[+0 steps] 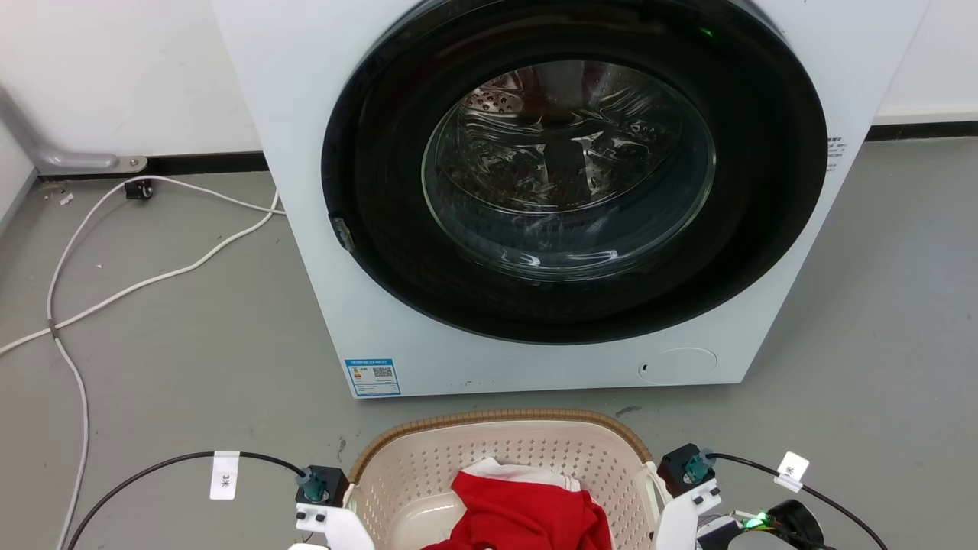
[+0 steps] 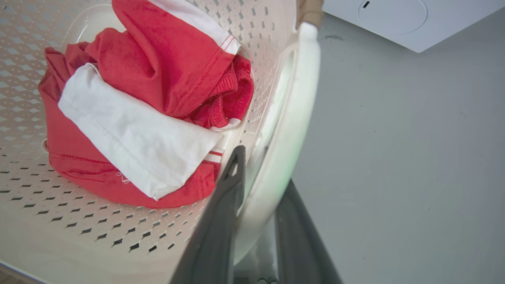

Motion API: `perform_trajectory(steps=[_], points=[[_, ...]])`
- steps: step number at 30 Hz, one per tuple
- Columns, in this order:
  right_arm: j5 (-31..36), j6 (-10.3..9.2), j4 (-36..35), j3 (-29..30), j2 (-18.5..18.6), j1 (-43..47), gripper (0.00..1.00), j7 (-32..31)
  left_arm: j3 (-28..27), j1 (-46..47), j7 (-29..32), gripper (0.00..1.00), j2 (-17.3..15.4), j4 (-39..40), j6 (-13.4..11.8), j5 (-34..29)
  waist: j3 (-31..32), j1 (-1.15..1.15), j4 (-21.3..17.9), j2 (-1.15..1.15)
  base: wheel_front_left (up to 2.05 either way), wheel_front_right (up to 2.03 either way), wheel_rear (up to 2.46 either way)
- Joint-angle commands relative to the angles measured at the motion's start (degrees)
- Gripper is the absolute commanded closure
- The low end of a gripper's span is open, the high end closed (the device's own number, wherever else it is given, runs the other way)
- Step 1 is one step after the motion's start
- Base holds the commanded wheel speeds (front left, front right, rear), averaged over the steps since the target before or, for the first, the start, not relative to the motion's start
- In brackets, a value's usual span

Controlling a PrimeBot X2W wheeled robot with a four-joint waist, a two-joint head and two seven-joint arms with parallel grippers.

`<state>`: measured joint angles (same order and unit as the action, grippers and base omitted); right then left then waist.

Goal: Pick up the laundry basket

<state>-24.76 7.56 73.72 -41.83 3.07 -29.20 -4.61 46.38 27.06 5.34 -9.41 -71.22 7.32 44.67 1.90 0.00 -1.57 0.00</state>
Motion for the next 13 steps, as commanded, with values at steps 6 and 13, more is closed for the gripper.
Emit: perform_trajectory(steps=[6,13], points=[[-0.08,-0.14,0.15,0.01,1.13,0.33,1.00,0.13,1.17,0.78,-0.29,1.00,-1.30,-0.45,0.19,0.78,-0.03,0.00,0.11,0.00,0.00,0.00,0.00],[-0.02,-0.14,0.15,-0.06,1.00,0.49,1.00,-0.01,2.23,0.53,-0.57,1.00,-1.37,-0.67,0.18,1.83,0.00,0.00,-0.06,0.00,0.00,0.00,0.00]])
